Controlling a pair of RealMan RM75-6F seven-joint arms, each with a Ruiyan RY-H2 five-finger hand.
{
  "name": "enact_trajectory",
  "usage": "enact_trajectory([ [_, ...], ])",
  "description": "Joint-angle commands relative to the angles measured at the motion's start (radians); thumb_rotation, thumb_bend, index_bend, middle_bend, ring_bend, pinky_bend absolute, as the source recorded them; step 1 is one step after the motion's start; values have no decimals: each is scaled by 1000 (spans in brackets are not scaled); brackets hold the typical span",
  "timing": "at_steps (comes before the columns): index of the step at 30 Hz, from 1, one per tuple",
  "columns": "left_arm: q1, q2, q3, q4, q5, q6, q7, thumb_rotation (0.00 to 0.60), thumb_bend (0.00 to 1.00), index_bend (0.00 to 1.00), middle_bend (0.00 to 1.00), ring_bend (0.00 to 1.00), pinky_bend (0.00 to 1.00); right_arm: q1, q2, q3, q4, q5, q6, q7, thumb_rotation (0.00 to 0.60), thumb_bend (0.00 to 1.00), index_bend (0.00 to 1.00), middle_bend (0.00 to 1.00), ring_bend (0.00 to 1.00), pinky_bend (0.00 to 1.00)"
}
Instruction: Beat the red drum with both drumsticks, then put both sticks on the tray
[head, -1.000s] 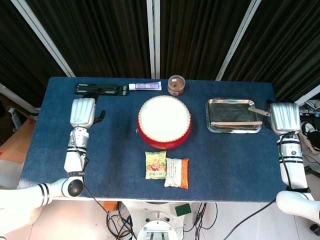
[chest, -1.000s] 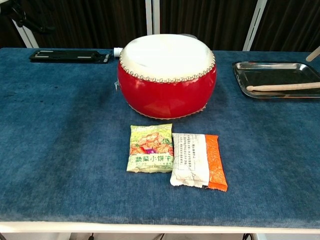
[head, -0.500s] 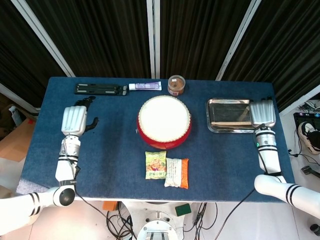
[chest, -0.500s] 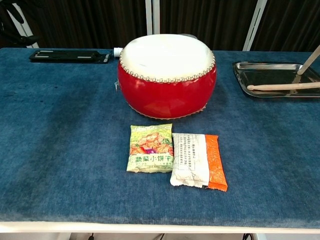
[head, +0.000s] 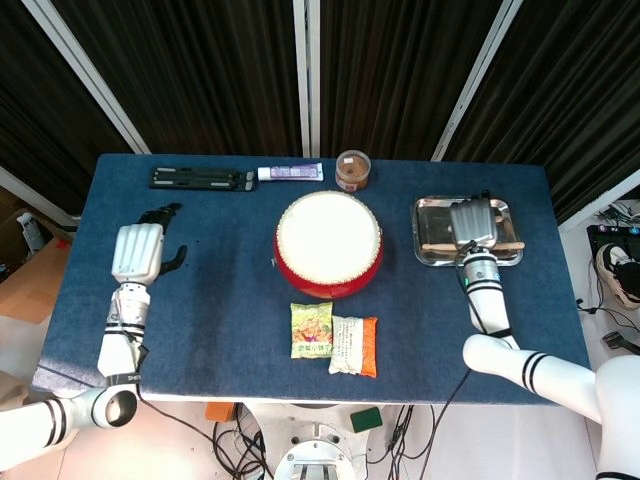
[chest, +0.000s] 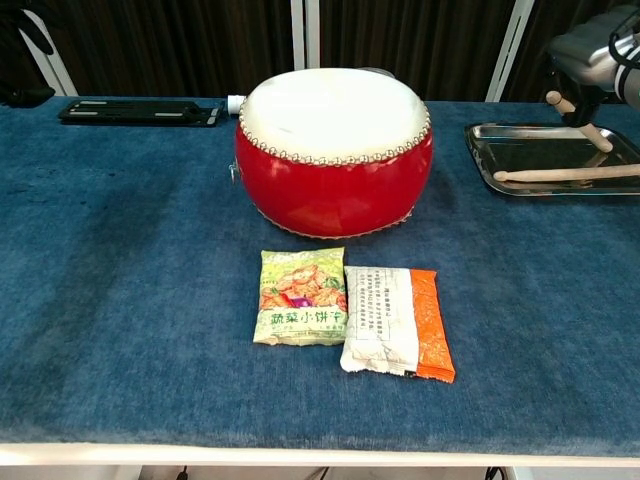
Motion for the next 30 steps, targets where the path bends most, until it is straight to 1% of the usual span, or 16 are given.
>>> enact_trajectory([
  [1, 13, 8, 4, -10, 13, 9, -4, 600, 310, 189, 266, 288, 560, 16, -28, 11, 26, 25, -11, -17, 600, 401, 494, 468, 330, 269],
  [3, 20, 13, 5, -14, 17, 9, -7, 600, 310, 189, 266, 288, 560, 19, -41, 15, 43, 36, -17, -16, 600, 364, 485, 459, 323, 269],
  [7, 31, 21, 5, -16, 17, 2, -11, 600, 310, 189, 266, 288, 560, 17, -51, 20, 63, 44, -25, -2, 600, 330, 473, 451, 319, 269],
  [10, 37, 25, 2, -17, 14, -5, -15, 600, 310, 189, 266, 288, 560, 8, -45, 22, 66, 44, -28, 15, 600, 316, 466, 447, 318, 269],
  [13, 45, 31, 0, -18, 22, -1, -18, 600, 310, 189, 266, 288, 560, -7, -22, 27, 44, 38, -25, 46, 600, 302, 456, 443, 316, 269],
  [17, 65, 55, 11, -12, 50, 13, -22, 600, 307, 189, 266, 288, 544, -50, 58, 21, -59, -24, -5, 124, 600, 293, 450, 437, 311, 277],
  [19, 77, 79, 29, -2, 82, 13, -29, 600, 301, 189, 266, 287, 512, -89, 122, 20, -142, -76, 16, 198, 600, 285, 446, 434, 311, 283],
  [22, 105, 121, 55, 13, 129, 21, -54, 600, 277, 189, 266, 275, 429, -157, 227, 12, -268, -157, 50, 314, 600, 255, 430, 425, 300, 286],
  [23, 117, 136, 65, 16, 151, 27, -67, 600, 268, 190, 265, 273, 415, -187, 270, 5, -315, -196, 66, 360, 600, 245, 420, 420, 293, 288],
  [26, 153, 175, 91, 26, 202, 51, -105, 600, 251, 191, 266, 267, 382, -269, 374, -24, -411, -314, 117, 487, 600, 244, 398, 408, 277, 291],
  [30, 208, 220, 123, 25, 267, 98, -159, 600, 234, 193, 266, 266, 371, -386, 476, -70, -480, -473, 212, 668, 600, 245, 357, 384, 253, 291],
])
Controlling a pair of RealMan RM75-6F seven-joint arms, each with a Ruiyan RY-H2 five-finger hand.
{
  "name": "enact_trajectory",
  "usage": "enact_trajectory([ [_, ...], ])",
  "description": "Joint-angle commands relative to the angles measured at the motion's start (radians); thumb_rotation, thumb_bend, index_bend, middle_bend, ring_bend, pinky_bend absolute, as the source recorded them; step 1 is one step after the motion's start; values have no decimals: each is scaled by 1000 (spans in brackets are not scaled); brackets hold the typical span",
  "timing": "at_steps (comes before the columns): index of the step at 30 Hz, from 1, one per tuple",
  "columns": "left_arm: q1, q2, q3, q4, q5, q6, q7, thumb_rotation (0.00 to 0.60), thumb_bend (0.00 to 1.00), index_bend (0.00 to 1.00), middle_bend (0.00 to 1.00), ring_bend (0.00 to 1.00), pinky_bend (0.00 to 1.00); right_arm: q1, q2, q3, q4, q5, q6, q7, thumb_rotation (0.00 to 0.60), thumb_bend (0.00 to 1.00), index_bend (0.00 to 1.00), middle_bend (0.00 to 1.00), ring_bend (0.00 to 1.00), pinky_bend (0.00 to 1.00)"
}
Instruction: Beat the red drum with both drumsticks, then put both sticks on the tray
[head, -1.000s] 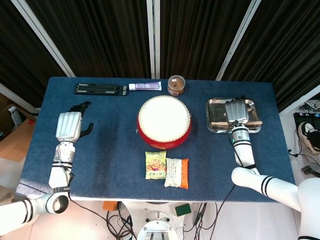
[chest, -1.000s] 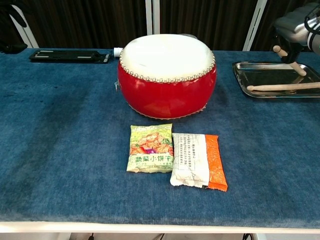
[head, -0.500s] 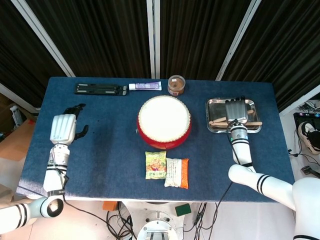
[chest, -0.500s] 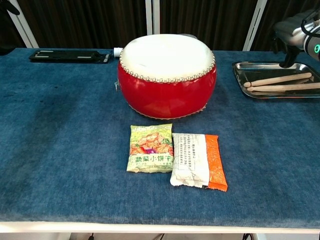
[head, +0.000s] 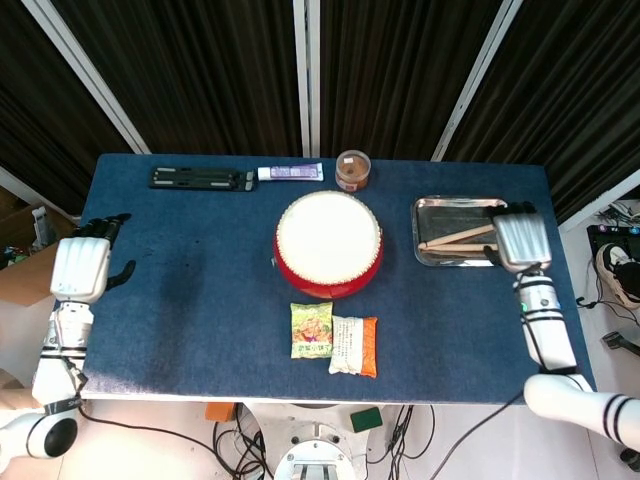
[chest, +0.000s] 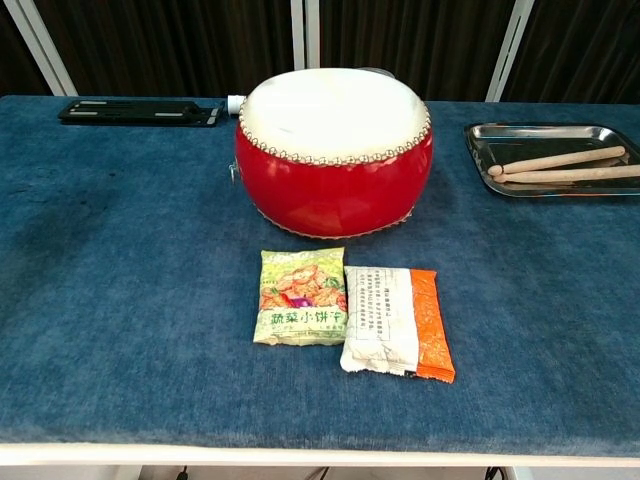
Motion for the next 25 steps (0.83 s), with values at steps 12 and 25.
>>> enact_trajectory([
  [12, 226, 106, 177, -40, 247, 155, -230, 600, 223, 203, 266, 261, 308, -446, 196, -229, 4, -531, 396, 620, 600, 297, 328, 345, 207, 285],
  [25, 319, 73, 208, -56, 320, 205, -230, 600, 223, 203, 265, 261, 311, -532, 167, -255, 87, -642, 456, 702, 600, 303, 328, 347, 206, 282],
])
